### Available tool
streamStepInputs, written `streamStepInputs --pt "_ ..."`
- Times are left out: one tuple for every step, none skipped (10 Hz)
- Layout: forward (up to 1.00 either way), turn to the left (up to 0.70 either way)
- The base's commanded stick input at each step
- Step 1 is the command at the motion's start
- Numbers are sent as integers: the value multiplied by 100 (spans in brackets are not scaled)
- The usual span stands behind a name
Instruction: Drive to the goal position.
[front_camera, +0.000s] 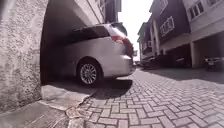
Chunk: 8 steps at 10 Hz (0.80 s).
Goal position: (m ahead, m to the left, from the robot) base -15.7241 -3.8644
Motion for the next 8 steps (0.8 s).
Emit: streamStepInputs --pt "0 -70" --pt "0 -70" --pt "0 -70" --pt "0 -70" --pt "0 -70" --pt "0 -70" --pt "0 -70" --pt "0 -70"
